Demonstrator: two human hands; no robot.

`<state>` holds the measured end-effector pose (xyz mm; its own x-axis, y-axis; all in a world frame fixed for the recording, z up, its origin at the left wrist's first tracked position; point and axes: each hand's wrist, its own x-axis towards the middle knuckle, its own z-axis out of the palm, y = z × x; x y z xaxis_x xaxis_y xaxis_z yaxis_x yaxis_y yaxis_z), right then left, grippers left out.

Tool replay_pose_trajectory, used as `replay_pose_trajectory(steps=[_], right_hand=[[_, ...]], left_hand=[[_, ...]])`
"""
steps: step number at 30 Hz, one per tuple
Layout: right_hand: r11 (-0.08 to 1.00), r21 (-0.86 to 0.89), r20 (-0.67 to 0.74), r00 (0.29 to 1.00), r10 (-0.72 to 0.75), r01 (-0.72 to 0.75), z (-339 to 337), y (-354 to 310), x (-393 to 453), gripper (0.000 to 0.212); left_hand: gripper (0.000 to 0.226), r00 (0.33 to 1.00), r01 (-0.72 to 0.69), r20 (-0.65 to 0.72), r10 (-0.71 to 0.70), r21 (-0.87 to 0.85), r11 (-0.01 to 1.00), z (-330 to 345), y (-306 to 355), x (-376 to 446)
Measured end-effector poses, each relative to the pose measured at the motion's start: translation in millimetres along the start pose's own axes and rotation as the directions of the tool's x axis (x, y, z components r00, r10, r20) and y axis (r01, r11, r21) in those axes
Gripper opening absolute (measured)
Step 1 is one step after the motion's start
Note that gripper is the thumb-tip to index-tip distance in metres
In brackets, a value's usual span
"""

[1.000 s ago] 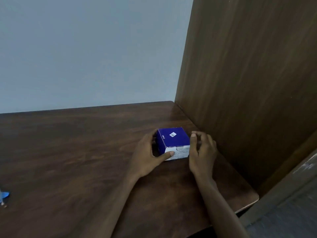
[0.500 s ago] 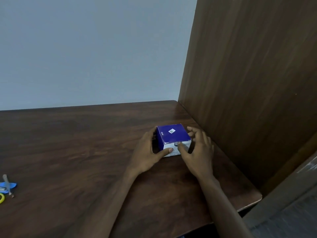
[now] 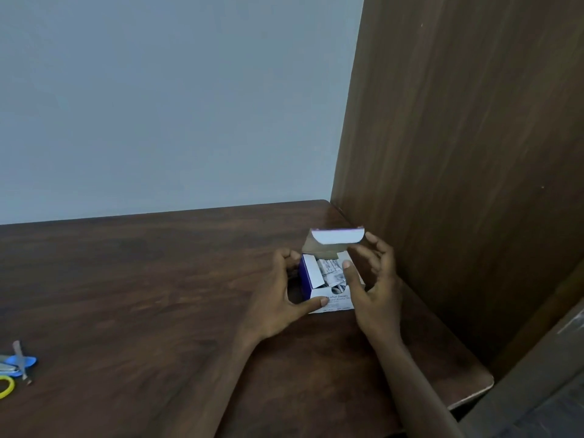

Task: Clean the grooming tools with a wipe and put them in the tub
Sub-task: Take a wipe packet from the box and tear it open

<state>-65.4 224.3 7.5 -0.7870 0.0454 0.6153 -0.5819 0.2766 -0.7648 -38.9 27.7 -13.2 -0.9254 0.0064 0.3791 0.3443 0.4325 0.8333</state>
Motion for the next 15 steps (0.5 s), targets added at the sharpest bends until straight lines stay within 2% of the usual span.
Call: replay_pose_trajectory(steps=[3,7,10,13,15], right_hand=[[0.999,0.014,0.098,0.995,0.028,-0.03,1.0,3.4,-4.3,0.062],[0.984,-0.18,0.101,0.995,0.014,0.004,-1.8,11.7,-6.4,0.058],[0.968,-0.25,0.098,0.995,0.007,0.018,-1.5,13.8,-6.6,0.042],[0.965,-0.249,0.077,0.992,0.1,-0.078,1.2,15.9,-2.9,0.026],[0.944,-0.315,0.097,0.987,0.131,-0.095,1.5,16.6,3.3,0.022]], left_hand=[[0.095,0.998,-0.042,0.037,0.041,0.012,0.999,-2.3,6.5,-2.0],[0.118,0.999,-0.01,0.046,0.005,0.097,0.995,-3.8,3.9,-3.2],[0.127,0.998,0.023,0.058,-0.035,0.197,0.98,-4.0,1.9,-3.7],[0.126,0.998,0.014,0.058,-0.03,0.263,0.965,-4.6,2.7,-4.1],[0.123,0.998,-0.006,0.065,-0.012,0.278,0.961,-5.1,2.9,-4.2]])
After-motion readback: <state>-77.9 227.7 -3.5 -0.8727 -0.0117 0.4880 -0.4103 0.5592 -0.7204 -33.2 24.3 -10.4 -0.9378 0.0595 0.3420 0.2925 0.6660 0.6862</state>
